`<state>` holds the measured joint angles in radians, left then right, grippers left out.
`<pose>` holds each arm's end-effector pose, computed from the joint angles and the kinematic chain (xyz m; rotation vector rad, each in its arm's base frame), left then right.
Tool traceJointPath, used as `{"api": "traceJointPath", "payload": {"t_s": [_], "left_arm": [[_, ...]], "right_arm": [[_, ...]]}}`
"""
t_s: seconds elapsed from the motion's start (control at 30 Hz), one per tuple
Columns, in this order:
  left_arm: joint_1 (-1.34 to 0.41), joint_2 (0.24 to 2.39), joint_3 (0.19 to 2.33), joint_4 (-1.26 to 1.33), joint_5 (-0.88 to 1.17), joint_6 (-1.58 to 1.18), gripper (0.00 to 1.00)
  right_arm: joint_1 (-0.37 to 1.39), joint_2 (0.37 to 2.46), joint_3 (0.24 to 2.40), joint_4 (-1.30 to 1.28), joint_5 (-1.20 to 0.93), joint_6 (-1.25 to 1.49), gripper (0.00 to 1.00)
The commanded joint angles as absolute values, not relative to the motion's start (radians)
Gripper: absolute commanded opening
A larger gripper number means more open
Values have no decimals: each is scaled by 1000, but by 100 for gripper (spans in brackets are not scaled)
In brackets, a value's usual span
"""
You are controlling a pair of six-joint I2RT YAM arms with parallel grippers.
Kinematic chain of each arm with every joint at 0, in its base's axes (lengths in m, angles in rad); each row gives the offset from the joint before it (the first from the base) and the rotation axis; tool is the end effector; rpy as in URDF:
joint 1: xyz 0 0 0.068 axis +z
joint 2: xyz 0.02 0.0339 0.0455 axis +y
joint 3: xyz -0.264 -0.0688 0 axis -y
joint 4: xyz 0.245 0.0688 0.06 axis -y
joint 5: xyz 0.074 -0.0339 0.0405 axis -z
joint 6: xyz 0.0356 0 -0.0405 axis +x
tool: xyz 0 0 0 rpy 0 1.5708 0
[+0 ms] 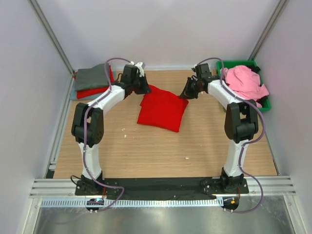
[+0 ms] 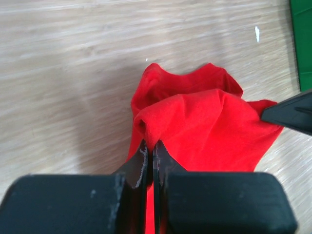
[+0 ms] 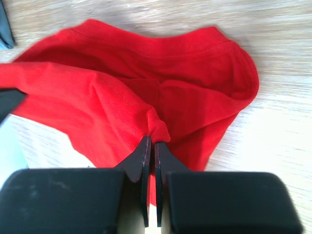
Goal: Fold and stack the t-shirts
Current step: Fold the tshirt
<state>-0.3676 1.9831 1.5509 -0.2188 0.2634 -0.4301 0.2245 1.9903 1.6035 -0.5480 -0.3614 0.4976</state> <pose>0.4256 -0.1738 0.2416 0.0786 2.2939 -0.7201 0.4269 0.1104 0.2314 0.1970 2.5713 0.7393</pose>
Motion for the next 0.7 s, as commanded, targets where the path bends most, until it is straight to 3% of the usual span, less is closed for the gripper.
{"api": "traceJointPath", "payload": {"t_s": [0.0, 0.07, 0.13, 0.27, 0.3, 0.33, 0.4, 0.53, 0.67], "left_arm": [[-373, 2028, 1691, -247, 293, -385, 0], [-376, 2095, 1755, -301, 290, -371, 0], [-376, 2178, 1859, -343, 293, -359, 7], [-376, 2368, 2119, -440, 346, -327, 37], [-376, 2411, 2199, -489, 356, -324, 50], [-377, 2454, 2359, -577, 359, -316, 54], [-379, 2497, 2436, -620, 339, -319, 59], [-390, 2343, 2236, -502, 269, -371, 61], [-425, 2143, 1909, -382, 199, -380, 61]], "right_arm": [[207, 1974, 1652, -551, -342, 482, 3], [196, 2002, 1686, -563, -331, 479, 3], [178, 2055, 1728, -555, -333, 480, 4], [127, 2224, 1929, -670, -256, 494, 3], [118, 2253, 1969, -699, -246, 500, 1], [107, 2285, 2011, -733, -236, 508, 1], [104, 2277, 1997, -739, -186, 526, 1], [103, 2183, 1830, -582, -245, 555, 1], [104, 2172, 1861, -623, -224, 534, 1]]}}
